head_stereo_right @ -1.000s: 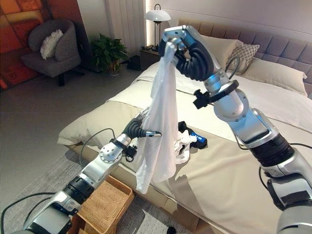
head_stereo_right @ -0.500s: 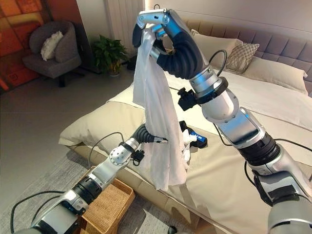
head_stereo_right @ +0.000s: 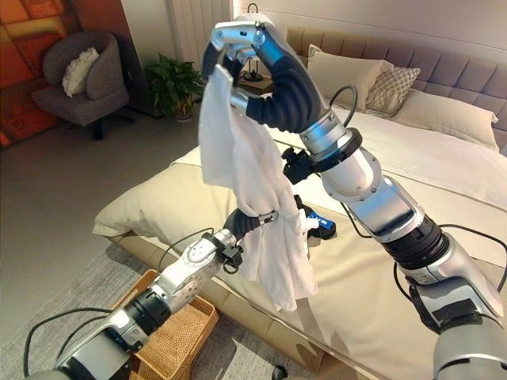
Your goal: Pick up clothes into the bucket
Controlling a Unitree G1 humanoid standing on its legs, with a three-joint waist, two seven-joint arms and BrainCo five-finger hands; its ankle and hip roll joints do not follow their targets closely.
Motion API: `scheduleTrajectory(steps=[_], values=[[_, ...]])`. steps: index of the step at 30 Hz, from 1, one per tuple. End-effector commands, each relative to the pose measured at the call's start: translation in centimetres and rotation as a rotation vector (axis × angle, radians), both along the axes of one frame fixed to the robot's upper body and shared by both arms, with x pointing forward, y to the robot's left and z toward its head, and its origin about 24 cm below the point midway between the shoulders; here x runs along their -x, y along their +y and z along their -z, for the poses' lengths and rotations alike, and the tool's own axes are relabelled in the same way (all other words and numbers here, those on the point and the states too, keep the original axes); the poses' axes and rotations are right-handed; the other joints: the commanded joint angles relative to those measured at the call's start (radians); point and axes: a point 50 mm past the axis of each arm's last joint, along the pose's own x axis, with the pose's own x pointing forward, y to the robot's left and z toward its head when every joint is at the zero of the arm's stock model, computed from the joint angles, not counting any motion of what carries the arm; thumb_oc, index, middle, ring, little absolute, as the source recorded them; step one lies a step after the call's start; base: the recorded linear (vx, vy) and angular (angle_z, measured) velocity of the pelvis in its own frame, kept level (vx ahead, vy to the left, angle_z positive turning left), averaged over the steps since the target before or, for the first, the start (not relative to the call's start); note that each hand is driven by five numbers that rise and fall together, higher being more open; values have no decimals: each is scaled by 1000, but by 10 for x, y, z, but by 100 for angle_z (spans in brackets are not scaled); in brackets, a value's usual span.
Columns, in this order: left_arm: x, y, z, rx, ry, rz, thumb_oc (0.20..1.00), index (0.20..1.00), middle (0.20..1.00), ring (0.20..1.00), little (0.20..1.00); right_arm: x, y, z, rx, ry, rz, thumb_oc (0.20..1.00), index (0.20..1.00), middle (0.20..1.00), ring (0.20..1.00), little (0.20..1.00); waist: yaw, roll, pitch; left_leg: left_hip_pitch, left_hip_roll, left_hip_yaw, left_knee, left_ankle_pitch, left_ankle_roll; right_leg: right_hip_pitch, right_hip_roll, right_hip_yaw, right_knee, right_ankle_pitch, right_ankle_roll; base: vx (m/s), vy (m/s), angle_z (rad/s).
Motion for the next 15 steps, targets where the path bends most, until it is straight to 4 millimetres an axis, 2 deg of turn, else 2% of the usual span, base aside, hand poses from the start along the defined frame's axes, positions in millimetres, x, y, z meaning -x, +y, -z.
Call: scheduleTrajectory(steps=[1,6,8,9,11,12,13,15], values=[[-10,8,-41,235,-78,-23,200,200,200,200,200,-7,-20,-7,-115,-19,79,1000,1000,1000,1000,1000,31,-42,-4,0,-38,-42,65,-72,20,65,-59,-57,78,-91,52,0,0,0],[-9,33,-45,313,-82,-120,200,200,200,200,200,-18,-43,22,-160,107,174,1000,1000,1000,1000,1000,43,-42,1,4,-37,-49,63,-79,20,72,-60,-65,78,-97,53,7,0,5],[-10,52,-48,326,-107,-191,200,200,200,200,200,-25,-57,39,-173,180,238,1000,1000,1000,1000,1000,49,-43,3,3,-38,-51,61,-78,21,71,-61,-67,79,-97,53,-7,2,5],[-10,71,-53,331,-149,-265,200,200,200,200,200,-30,-71,59,-184,258,299,1000,1000,1000,1000,1000,56,-42,6,2,-40,-54,61,-78,22,71,-62,-71,79,-96,53,-7,3,5],[-9,92,-58,317,-198,-342,200,200,200,200,200,-35,-85,79,-183,339,369,1000,1000,1000,1000,1000,63,-41,10,1,-42,-57,61,-78,22,71,-64,-73,79,-94,53,-7,6,4],[-8,92,-58,316,-198,-342,200,200,200,200,200,-35,-85,79,-183,339,369,1000,1000,1000,1000,1000,63,-42,9,1,-42,-57,61,-78,22,71,-64,-73,79,-94,53,-11,8,6],[-6,118,-67,284,-268,-440,200,200,200,200,200,-38,-103,106,-205,447,440,1000,1000,1000,1000,1000,70,-40,15,-1,-44,-60,62,-77,23,70,-65,-75,79,-93,53,-17,9,5],[-3,145,-74,209,-341,-548,200,200,200,200,200,-35,-118,136,-224,562,504,1000,1000,1000,1000,1000,75,-38,22,-6,-46,-62,62,-76,23,67,-66,-77,79,-93,53,-27,16,5]])
